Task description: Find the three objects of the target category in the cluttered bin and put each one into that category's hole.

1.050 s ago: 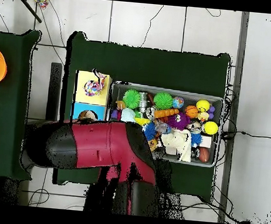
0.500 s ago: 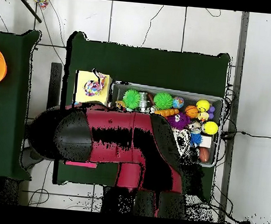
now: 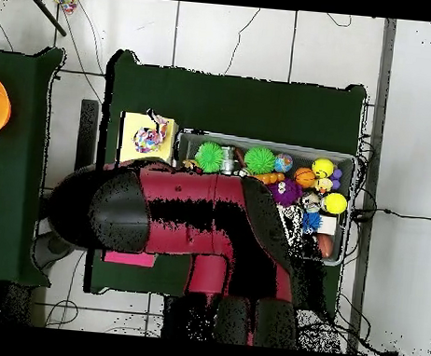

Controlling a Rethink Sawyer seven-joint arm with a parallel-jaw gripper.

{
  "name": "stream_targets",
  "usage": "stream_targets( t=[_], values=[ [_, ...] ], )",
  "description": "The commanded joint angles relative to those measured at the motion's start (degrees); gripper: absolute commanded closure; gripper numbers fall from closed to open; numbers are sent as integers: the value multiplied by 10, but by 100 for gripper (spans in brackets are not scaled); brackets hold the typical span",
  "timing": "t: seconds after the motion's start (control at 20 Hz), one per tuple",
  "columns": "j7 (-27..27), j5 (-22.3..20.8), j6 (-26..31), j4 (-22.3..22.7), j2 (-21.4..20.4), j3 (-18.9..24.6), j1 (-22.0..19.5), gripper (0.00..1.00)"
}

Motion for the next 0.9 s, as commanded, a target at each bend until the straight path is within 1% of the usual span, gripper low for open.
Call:
stream_targets(
  t=[0.05,0.15,0.25,0.4,0.5,0.6,0.75,0.9],
  values=[
    [1,-22,-10,26,48,27,-6,100],
    [12,-24,-50,32,76,34,-4,100],
    [27,-31,-87,27,108,37,3,100],
    [55,-45,-134,12,156,30,18,100],
    [71,-53,-160,1,183,21,28,100],
    [77,-54,-174,-10,204,14,34,100],
    [71,-48,-181,-9,212,7,34,100],
    [65,-42,-167,-3,202,-5,34,100]
  ],
)
